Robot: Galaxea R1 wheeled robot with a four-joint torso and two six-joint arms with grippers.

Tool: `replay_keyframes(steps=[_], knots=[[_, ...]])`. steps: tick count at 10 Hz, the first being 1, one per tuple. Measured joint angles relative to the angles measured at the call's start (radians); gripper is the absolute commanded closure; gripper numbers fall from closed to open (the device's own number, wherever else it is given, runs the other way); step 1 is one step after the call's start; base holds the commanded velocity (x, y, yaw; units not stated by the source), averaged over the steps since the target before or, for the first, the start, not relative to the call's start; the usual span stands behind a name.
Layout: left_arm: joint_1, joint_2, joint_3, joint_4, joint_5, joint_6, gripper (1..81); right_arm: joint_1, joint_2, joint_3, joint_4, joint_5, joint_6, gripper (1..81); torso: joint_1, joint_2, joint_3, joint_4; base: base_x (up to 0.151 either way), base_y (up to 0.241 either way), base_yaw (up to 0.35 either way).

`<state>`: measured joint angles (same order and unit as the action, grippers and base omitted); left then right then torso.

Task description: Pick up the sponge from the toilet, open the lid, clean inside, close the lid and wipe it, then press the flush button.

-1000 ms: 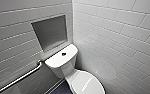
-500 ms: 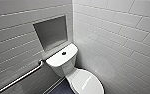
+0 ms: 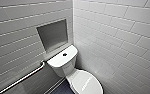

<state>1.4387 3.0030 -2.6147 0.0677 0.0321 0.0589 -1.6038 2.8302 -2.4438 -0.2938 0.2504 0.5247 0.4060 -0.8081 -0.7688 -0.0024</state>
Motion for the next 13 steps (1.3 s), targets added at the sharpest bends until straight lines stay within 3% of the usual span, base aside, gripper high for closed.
replay_keyframes(steps=[5, 6, 13], knots=[[0.019, 0.016, -0.027, 0.000, 0.005, 0.000, 1.0, -0.014, 0.019, -0.021, -0.004, -0.011, 0.000, 81.1, -0.117, 0.177, 0.180, 0.000, 0.000, 0.000, 0.000], [0.019, 0.016, -0.027, 0.000, 0.004, 0.000, 1.0, -0.014, 0.019, -0.024, -0.004, -0.011, 0.000, 81.1, -0.134, 0.201, 0.198, 0.000, 0.000, 0.000, 0.000], [0.016, 0.017, -0.027, 0.000, 0.005, 0.000, 1.0, -0.014, 0.037, -0.053, -0.006, -0.015, 0.000, 81.1, -0.294, 0.447, 0.214, 0.000, 0.000, 0.000, 0.000]])
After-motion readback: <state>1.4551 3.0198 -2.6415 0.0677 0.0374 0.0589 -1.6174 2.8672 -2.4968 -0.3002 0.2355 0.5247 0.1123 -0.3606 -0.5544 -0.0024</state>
